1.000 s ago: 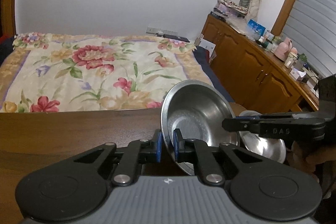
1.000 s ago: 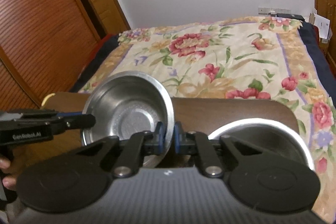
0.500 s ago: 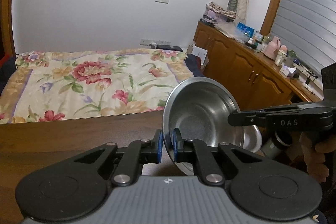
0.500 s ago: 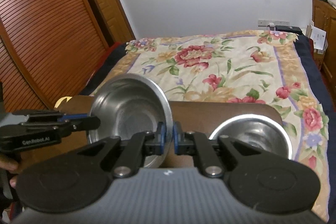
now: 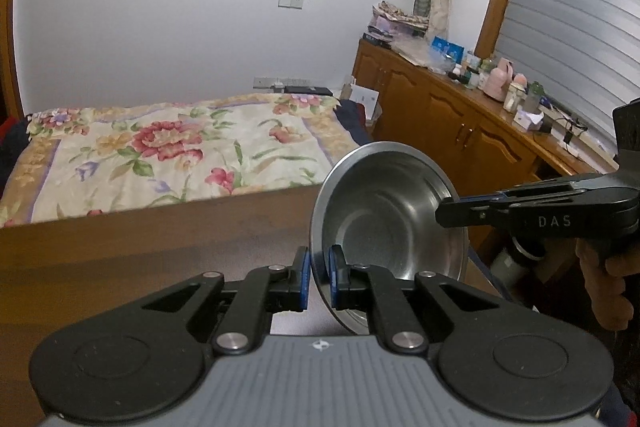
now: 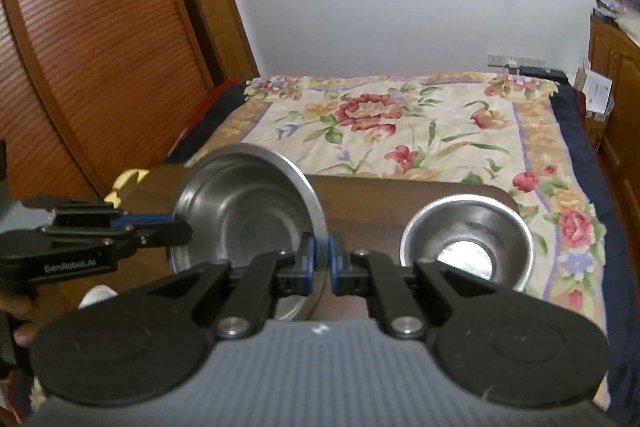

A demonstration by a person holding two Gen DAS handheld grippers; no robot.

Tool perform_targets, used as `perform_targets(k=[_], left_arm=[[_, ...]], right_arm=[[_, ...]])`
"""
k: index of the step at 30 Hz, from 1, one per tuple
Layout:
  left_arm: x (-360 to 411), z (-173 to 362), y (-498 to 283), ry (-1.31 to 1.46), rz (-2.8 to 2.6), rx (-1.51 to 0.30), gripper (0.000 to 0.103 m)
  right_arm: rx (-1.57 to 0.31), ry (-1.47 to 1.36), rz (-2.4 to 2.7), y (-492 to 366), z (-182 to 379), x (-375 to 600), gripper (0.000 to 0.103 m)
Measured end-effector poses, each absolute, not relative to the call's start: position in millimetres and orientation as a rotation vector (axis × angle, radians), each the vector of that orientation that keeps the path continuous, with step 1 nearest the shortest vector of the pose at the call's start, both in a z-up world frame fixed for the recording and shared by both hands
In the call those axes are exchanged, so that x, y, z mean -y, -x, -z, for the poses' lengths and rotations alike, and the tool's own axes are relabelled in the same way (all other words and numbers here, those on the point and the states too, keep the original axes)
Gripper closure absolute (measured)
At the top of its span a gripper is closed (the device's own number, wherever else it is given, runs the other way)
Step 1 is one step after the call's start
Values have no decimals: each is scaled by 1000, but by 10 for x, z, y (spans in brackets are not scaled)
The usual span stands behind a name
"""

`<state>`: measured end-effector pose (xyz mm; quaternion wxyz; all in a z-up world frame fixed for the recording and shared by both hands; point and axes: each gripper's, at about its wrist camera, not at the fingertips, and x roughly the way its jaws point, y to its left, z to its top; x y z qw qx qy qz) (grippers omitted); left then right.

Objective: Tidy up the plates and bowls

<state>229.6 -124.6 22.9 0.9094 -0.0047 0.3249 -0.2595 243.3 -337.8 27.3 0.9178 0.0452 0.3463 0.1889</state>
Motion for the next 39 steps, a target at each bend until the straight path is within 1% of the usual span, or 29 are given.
perform_targets(k=[15, 25, 39], left_arm=[[1191, -152, -1675, -13, 590, -697, 93], [1195, 96, -1309, -50, 607, -722, 92], [1318, 318, -1193, -182, 615, -718, 91]], right_arm=[[-746, -112, -399, -1943, -187, 3376, 93], [-783, -114, -405, -1632, 28, 3374, 93], [-814, -64, -402, -1460, 256, 3321, 93]])
